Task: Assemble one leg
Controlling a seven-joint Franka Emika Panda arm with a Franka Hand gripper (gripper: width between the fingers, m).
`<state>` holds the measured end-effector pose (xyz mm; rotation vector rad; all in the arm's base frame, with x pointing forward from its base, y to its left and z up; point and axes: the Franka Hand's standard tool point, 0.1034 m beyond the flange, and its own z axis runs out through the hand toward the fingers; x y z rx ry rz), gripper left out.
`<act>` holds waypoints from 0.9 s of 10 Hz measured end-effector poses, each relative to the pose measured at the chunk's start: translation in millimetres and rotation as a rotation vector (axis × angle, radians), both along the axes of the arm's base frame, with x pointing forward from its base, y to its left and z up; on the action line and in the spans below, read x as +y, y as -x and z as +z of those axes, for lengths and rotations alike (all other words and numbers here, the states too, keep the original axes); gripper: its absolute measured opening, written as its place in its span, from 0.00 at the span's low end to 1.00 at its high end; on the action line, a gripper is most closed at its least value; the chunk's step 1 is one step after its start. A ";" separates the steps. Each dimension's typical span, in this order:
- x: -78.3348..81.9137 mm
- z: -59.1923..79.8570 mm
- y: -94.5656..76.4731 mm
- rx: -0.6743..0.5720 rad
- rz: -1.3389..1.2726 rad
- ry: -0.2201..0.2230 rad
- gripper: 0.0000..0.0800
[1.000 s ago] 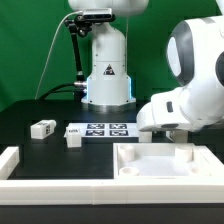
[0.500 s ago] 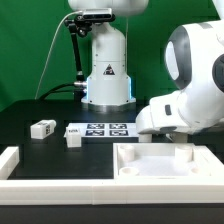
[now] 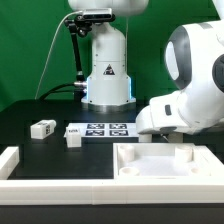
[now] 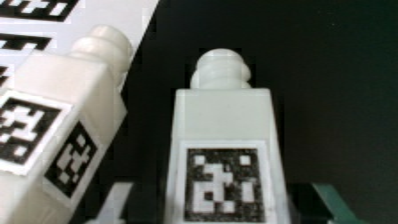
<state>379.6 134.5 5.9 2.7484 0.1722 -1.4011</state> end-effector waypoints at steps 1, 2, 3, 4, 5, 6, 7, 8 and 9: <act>0.0 0.0 0.0 0.000 0.000 0.000 0.36; -0.5 1.6 -1.4 0.001 0.006 -0.002 0.36; -1.4 16.6 -9.9 0.007 0.020 -0.007 0.36; -3.4 35.8 -18.5 0.002 0.018 -0.009 0.36; -7.0 54.8 -23.2 0.007 0.013 -0.006 0.36; -10.6 70.0 -27.0 0.024 0.010 -0.007 0.36; -11.6 80.0 -32.8 0.000 0.005 -0.009 0.36; -11.0 77.9 -32.2 -0.017 0.006 -0.012 0.36; -7.5 68.6 -44.0 -0.133 -0.001 -0.031 0.36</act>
Offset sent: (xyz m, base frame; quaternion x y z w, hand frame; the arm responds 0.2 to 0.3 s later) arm 0.0255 -0.0127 0.0668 -0.0172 -0.0168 -0.0233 0.9994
